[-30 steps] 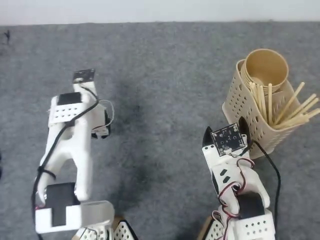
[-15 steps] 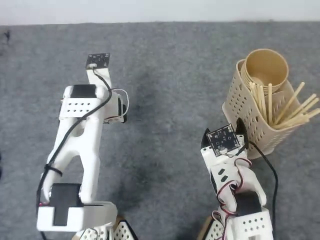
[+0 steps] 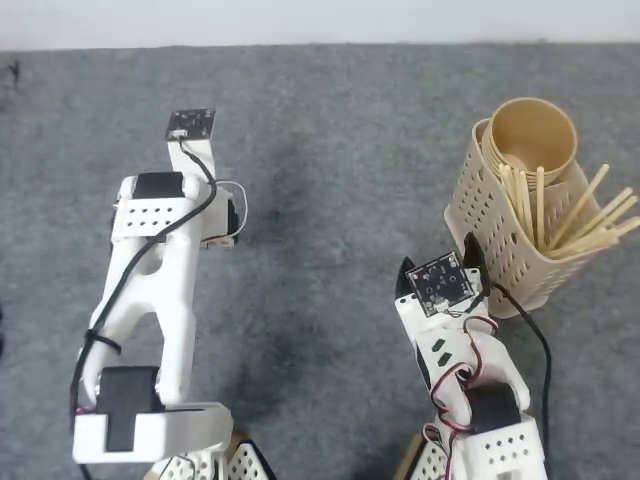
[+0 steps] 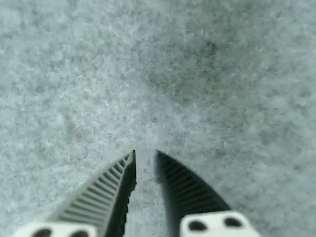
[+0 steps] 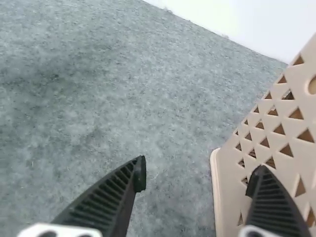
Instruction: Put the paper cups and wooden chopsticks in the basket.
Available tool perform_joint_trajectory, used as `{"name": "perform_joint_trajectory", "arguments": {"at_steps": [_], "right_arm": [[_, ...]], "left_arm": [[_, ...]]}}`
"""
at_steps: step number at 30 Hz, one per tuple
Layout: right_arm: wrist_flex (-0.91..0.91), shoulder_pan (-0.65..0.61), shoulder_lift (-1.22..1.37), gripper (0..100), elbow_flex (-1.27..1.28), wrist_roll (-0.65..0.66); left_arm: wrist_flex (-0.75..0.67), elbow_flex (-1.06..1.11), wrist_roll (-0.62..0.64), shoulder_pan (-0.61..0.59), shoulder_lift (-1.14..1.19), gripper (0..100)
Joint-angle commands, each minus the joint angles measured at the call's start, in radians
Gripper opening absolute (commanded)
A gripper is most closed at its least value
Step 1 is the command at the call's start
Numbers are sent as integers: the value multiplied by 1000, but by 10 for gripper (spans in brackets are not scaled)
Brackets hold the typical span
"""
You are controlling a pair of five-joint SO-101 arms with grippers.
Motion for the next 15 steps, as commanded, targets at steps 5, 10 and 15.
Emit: {"name": "perform_joint_trajectory", "arguments": {"at_steps": [5, 10, 15], "right_arm": [[-10, -2, -8, 339, 5, 12], [-10, -2, -8, 339, 3, 12], [-10, -2, -8, 339, 3, 12]], "left_arm": [[3, 7, 29, -6, -8, 186], [-23, 8, -52, -8, -8, 30], [-31, 1, 25, -6, -14, 75]]}}
